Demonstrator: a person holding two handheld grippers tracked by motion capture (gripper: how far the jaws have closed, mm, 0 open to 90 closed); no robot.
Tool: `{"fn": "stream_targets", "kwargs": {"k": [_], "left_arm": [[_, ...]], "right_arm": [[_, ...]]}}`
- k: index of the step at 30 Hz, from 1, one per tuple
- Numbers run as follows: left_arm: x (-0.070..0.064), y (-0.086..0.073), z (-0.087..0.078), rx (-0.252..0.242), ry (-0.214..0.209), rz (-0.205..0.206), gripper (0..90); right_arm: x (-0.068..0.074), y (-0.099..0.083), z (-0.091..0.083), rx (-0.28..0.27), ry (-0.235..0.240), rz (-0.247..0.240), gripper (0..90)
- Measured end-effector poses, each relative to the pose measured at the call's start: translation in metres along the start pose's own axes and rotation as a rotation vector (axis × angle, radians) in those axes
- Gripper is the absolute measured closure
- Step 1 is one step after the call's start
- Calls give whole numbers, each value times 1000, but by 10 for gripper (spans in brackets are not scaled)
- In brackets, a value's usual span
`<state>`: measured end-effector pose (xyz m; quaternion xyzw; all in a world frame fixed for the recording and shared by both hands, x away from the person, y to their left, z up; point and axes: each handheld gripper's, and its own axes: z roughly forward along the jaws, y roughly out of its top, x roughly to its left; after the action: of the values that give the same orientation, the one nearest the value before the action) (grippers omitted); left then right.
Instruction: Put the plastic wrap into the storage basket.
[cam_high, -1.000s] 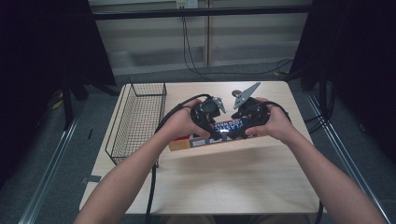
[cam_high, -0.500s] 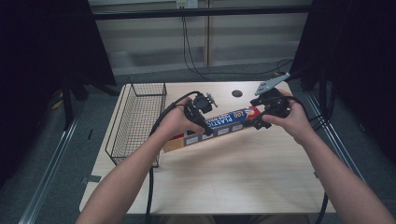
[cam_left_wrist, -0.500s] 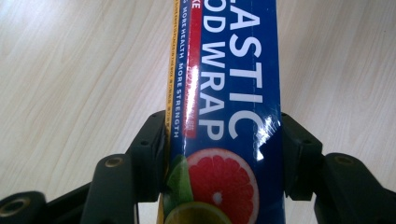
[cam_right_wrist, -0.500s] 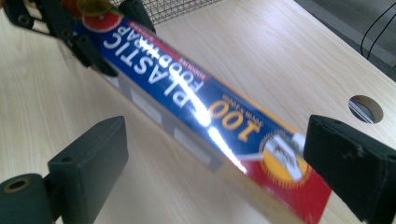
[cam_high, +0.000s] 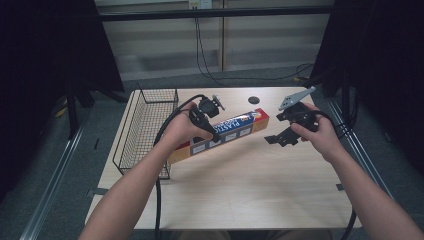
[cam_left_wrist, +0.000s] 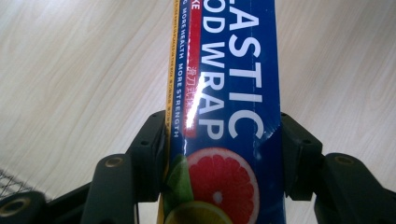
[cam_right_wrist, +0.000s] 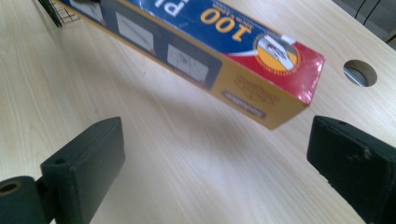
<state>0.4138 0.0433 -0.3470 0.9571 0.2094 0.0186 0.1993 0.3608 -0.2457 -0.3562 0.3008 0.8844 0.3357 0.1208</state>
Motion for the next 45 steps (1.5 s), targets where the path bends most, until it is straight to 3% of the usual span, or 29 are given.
{"fn": "stream_targets", "kwargs": {"k": [12,20,23,26,29,30,32,37,45], "left_arm": [[8,-15,-14,-9,44,-53,444],[18,-29,-21,7,60,-118,445],[21,-34,-23,10,68,-138,444],[24,-39,-25,11,81,-173,445],[25,-42,-28,11,95,-194,444],[25,-43,-29,17,101,-196,445],[26,-45,-31,24,106,-204,445],[28,-52,-36,-1,117,-246,444],[36,-65,-46,-5,128,-298,445]], "right_arm": [[10,-11,4,23,4,-5,36],[16,-22,12,30,17,16,36],[18,-24,12,34,-3,10,36],[19,-26,13,18,15,25,36],[21,-28,16,24,11,23,36],[22,-29,16,28,-23,18,38],[24,-30,18,34,-40,19,38],[26,-35,24,25,-19,31,38],[28,-44,27,1,-45,50,38]]}}
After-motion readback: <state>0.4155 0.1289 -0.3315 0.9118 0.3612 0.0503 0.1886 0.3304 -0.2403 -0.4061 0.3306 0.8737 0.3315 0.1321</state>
